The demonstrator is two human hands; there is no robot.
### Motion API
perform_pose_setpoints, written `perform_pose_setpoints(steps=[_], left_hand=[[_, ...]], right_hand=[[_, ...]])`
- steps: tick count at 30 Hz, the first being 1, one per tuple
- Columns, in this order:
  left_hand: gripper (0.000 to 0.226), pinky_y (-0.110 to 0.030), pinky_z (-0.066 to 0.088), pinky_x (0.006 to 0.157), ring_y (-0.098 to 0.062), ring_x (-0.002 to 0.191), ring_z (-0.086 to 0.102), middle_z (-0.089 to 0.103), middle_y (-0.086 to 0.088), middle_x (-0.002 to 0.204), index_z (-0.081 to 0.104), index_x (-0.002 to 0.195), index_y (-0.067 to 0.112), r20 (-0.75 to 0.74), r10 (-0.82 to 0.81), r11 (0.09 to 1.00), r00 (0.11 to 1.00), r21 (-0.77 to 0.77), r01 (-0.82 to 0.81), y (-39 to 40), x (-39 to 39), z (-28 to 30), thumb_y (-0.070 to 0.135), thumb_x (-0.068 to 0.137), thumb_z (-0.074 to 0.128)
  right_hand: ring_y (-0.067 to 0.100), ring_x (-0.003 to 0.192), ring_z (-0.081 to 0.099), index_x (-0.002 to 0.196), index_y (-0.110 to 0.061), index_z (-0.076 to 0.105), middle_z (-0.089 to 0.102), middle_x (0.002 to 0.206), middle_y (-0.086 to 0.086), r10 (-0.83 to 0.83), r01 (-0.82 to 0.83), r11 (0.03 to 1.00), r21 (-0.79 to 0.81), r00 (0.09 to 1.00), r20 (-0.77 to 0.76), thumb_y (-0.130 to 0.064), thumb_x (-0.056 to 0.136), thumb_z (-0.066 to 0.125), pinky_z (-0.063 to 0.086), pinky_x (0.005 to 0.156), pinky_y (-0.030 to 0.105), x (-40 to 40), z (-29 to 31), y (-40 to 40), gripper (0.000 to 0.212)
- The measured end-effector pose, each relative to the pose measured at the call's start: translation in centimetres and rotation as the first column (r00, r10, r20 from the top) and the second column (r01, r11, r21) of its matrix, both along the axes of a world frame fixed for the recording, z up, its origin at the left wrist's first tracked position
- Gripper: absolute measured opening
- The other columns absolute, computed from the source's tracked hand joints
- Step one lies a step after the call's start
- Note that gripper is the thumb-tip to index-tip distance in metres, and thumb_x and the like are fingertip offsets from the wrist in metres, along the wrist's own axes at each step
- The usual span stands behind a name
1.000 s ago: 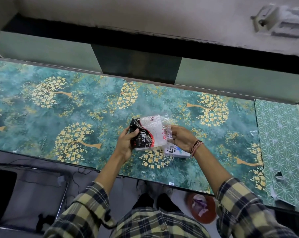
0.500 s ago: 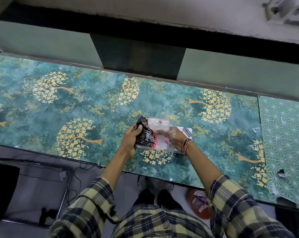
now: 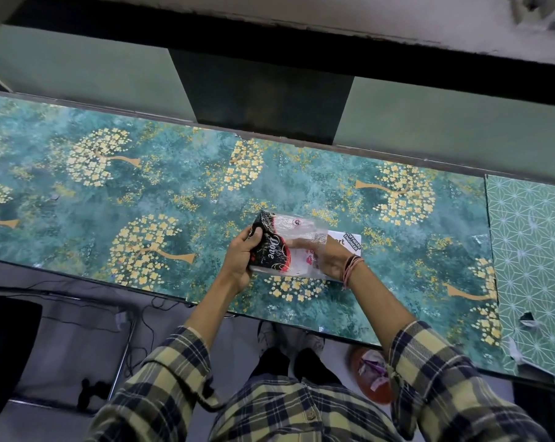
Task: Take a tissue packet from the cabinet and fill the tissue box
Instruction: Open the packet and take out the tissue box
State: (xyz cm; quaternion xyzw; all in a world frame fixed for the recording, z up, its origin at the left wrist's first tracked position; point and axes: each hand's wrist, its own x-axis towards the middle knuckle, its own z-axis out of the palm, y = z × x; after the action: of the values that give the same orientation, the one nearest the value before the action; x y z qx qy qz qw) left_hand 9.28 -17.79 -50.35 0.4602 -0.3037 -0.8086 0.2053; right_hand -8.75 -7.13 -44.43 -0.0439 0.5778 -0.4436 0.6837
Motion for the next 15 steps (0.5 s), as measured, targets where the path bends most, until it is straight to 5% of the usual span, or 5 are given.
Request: perform_pose_setpoints(steps=[2, 4, 8, 11, 15], left_hand=[[0.043, -0.048, 0.061, 0.088, -0.035, 0.107, 0.071, 0.071, -0.02, 0.124, 0.06, 0.135, 0.006, -0.001, -0.008, 1.0, 1.0, -0.007, 0.008, -0.1, 0.1, -0.1, 0.023, 0.096, 0.068], [0.044, -0.05, 0.06, 0.091, -0.035, 0.108, 0.07, 0.07, -0.021, 0.126, 0.06, 0.136, 0.006, 0.003, -0.017, 1.0, 1.0, -0.014, 0.017, -0.2, 0.1, -0.2, 0.024, 0.096, 0.068], [0.042, -0.048, 0.062, 0.085, -0.032, 0.102, 0.074, 0.072, -0.02, 0.125, 0.06, 0.137, 0.007, 0.03, 0.014, 0.999, 0.999, -0.036, -0.013, -0.4, 0.1, -0.4, 0.023, 0.098, 0.067], [0.039, -0.038, 0.063, 0.07, -0.026, 0.093, 0.077, 0.075, -0.015, 0.118, 0.061, 0.136, 0.01, 0.091, 0.085, 0.995, 0.992, -0.069, -0.079, -1.0, 0.4, -0.9, 0.018, 0.099, 0.065], [0.037, -0.039, 0.063, 0.073, -0.027, 0.096, 0.075, 0.076, -0.012, 0.113, 0.059, 0.138, 0.01, 0.148, 0.128, 0.99, 0.981, -0.084, -0.116, -1.9, 1.4, -1.8, 0.014, 0.101, 0.062]], right_hand=[[0.011, 0.106, 0.063, 0.122, 0.003, 0.064, 0.06, 0.129, 0.008, 0.021, -0.021, 1.0, 0.0, 0.999, -0.03, -0.006, 0.088, 0.072, 0.053, 0.083, 0.014, -0.1, -0.8, 0.1, 0.036], [0.013, 0.096, 0.064, 0.104, -0.001, 0.066, 0.06, 0.124, 0.011, 0.017, -0.018, 0.999, -0.037, 0.999, -0.032, -0.001, 0.083, 0.073, 0.053, 0.075, 0.018, 0.3, -0.9, 0.1, 0.022], [0.016, 0.081, 0.07, 0.106, 0.006, 0.065, 0.071, 0.105, 0.015, -0.105, 0.105, 0.994, -0.015, 0.993, -0.051, 0.005, 0.089, 0.066, 0.059, 0.076, 0.037, 0.4, -1.6, -0.1, 0.017], [0.036, 0.092, 0.073, 0.113, 0.009, 0.067, 0.074, 0.109, 0.025, -0.175, 0.176, 0.984, 0.028, 0.984, -0.043, 0.001, 0.079, 0.079, 0.063, 0.077, 0.046, 0.0, -2.0, 0.2, 0.037], [0.043, 0.107, 0.069, 0.119, 0.007, 0.067, 0.073, 0.117, 0.024, -0.213, 0.216, 0.976, 0.022, 0.973, -0.094, -0.003, 0.075, 0.083, 0.06, 0.084, 0.056, -1.5, -1.9, 1.4, 0.047]])
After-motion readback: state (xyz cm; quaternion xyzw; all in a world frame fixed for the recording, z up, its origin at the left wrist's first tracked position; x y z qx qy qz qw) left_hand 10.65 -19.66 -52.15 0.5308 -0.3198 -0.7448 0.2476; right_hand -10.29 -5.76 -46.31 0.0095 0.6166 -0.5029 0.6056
